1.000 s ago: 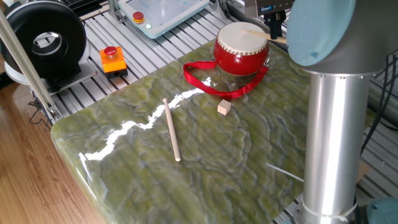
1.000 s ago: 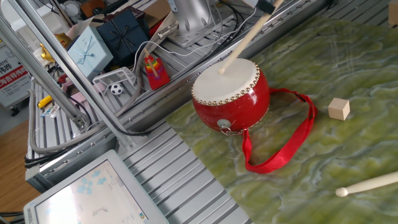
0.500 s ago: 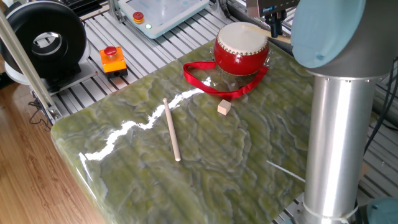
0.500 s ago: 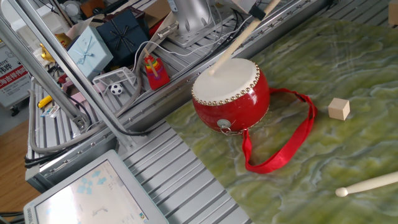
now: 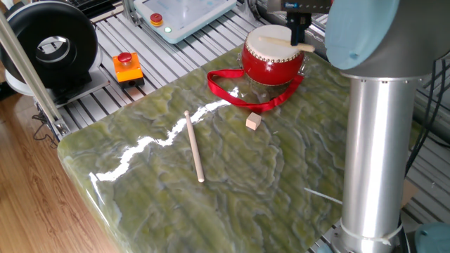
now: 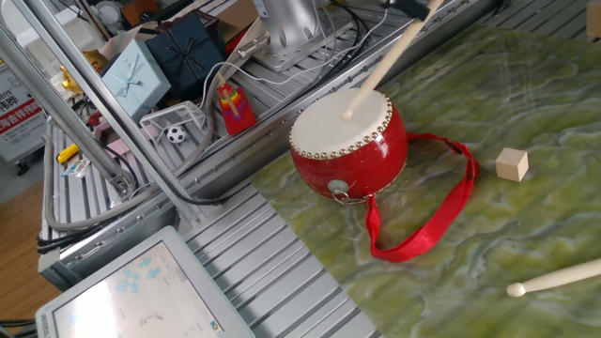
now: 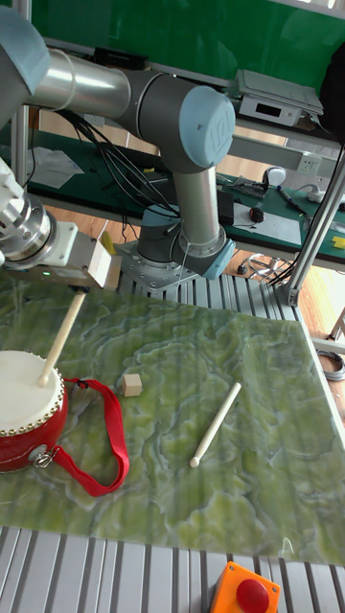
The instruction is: Play the drum
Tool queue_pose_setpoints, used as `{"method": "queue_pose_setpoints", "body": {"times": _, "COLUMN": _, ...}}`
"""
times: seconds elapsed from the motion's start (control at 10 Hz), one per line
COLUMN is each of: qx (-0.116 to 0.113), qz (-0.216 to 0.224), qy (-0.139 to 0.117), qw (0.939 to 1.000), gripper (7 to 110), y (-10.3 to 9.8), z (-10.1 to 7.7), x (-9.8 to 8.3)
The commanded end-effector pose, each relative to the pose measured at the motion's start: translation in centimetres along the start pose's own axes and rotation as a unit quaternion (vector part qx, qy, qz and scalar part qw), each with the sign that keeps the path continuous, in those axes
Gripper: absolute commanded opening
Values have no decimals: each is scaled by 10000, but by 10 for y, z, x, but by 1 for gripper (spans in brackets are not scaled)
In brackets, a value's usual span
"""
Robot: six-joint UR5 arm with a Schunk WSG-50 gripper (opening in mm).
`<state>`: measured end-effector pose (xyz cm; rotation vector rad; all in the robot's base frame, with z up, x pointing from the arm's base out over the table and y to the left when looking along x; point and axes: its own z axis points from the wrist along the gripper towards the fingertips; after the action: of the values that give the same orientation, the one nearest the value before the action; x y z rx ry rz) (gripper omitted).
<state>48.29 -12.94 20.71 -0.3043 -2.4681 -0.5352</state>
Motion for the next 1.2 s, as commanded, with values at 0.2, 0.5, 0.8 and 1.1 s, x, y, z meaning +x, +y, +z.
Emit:
{"method": "queue_pose_setpoints", "body": {"times": 0.2, "qx": 1069, "qz": 137, "qy": -15, "qw": 9942, "gripper": 7, "y": -51, "z": -4, "x": -2}}
{"method": "queue_pose_setpoints", "body": {"times": 0.5, "qx": 1136, "qz": -37, "qy": 243, "qw": 9932, "gripper": 7, "y": -57, "z": -6, "x": 13}}
{"method": "queue_pose_setpoints", "body": {"times": 0.8, "qx": 924, "qz": -134, "qy": 598, "qw": 9938, "gripper": 7, "y": -46, "z": -4, "x": 28}}
{"method": "queue_pose_setpoints", "body": {"times": 1.1, "qx": 1036, "qz": -197, "qy": 581, "qw": 9927, "gripper": 7, "y": -52, "z": -4, "x": 26}}
